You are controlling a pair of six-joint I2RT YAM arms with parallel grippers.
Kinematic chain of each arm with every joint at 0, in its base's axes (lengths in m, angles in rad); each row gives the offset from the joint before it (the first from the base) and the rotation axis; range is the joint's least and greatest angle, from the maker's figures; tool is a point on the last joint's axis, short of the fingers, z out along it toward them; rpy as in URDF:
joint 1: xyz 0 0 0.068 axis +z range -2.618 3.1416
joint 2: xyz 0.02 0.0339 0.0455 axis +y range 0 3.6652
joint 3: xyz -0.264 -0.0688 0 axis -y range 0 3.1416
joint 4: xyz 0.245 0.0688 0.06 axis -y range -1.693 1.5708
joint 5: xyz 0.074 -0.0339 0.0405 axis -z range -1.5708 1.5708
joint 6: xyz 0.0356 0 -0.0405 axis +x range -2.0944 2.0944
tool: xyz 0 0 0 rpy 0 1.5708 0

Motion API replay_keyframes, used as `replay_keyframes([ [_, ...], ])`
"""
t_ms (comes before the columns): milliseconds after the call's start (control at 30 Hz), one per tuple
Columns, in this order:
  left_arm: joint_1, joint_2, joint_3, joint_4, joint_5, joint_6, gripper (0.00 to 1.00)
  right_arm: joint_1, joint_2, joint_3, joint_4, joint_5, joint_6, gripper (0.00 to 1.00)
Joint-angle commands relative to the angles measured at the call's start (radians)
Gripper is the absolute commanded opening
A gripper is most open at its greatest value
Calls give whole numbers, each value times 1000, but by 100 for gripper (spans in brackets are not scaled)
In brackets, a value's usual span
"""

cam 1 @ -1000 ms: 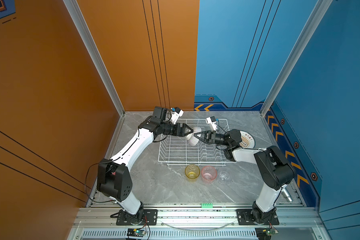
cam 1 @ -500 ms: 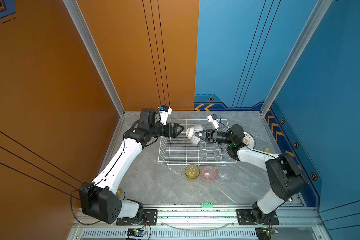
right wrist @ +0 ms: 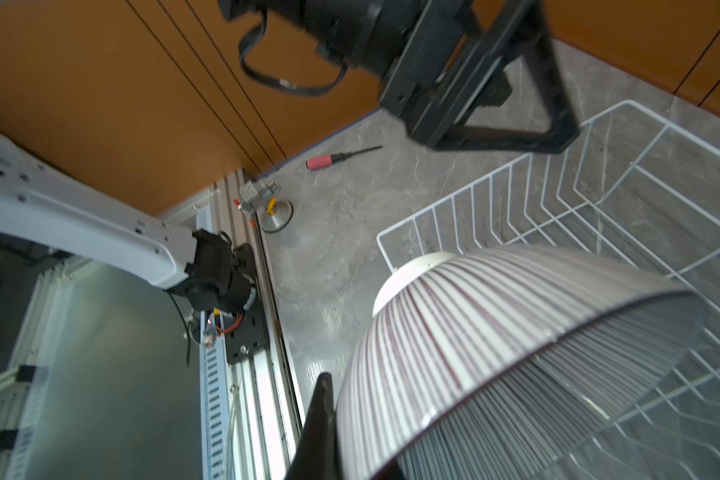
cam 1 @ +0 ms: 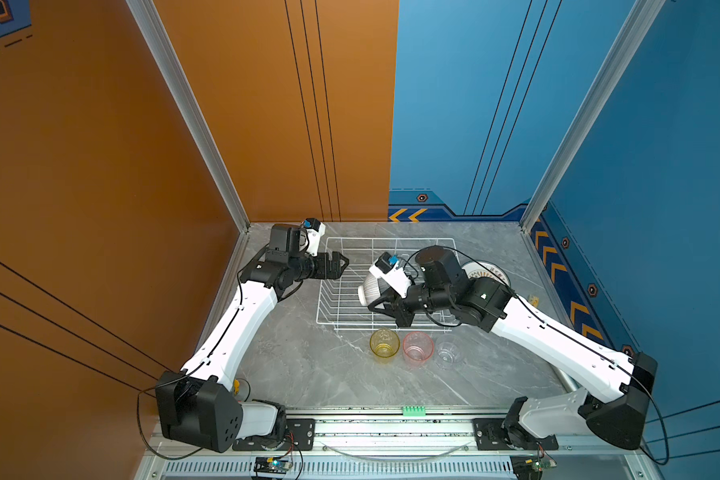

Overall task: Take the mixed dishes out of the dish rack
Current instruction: 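Carry the striped bowl toward the robot with the right gripper while the left releases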

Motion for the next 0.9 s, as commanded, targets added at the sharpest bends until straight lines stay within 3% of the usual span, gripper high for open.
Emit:
replay_keyframes([
  [0, 22, -29, -20, -3, -19, 17, 99, 108, 8, 51, -162, 231, -154, 0],
  [167, 79, -42, -46, 22, 24, -1, 100, 287, 88, 101, -220, 397, -225, 0],
  [367, 105, -52, -65, 43, 57, -15, 100, 403, 211, 171, -290, 475, -297, 0],
  [867, 166, -88, -86, 50, 119, -8, 100, 485, 545, 347, -403, 597, -392, 0],
])
